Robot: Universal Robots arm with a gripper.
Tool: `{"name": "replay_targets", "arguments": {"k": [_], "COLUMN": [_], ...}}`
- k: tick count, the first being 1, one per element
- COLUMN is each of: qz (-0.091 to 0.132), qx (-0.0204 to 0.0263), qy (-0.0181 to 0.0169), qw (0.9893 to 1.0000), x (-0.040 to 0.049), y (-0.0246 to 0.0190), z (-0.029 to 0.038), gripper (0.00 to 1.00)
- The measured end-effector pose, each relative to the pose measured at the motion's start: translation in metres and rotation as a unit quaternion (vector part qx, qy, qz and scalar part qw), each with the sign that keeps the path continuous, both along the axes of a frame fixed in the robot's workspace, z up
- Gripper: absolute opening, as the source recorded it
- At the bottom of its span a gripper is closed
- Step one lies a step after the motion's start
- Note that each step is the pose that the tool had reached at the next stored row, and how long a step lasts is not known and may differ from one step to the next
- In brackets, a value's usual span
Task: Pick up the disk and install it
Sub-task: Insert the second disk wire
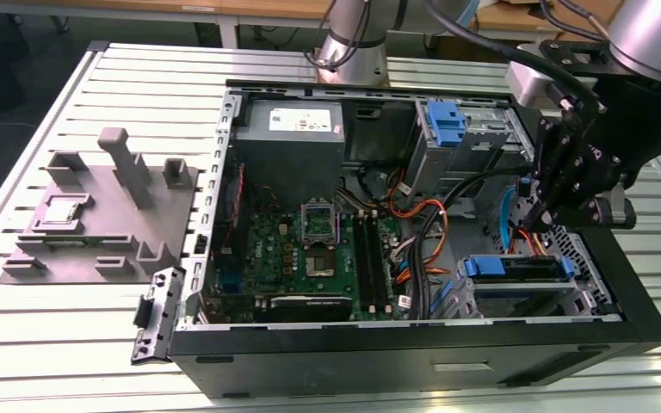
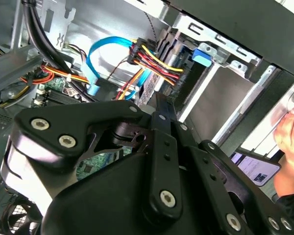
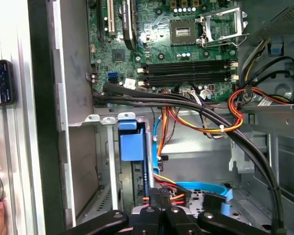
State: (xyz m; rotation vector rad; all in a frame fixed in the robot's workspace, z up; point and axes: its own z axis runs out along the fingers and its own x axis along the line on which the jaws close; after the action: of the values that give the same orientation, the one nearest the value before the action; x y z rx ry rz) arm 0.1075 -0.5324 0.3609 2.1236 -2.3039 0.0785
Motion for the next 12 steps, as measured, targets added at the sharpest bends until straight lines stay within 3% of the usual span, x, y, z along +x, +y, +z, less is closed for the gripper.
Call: {"name": "replay_targets", "arguments": {"k": [7, 12], "qz": [0.0, 0.0], "qx": [-0.0029, -0.0044], "qy": [0.0, 0.0], "qw": [1.0, 1.0], "x": [0.0, 0.0], "y": [0.0158, 0.0246], "z": [0.0015, 0.0082], "gripper": [0.1, 0.1]}}
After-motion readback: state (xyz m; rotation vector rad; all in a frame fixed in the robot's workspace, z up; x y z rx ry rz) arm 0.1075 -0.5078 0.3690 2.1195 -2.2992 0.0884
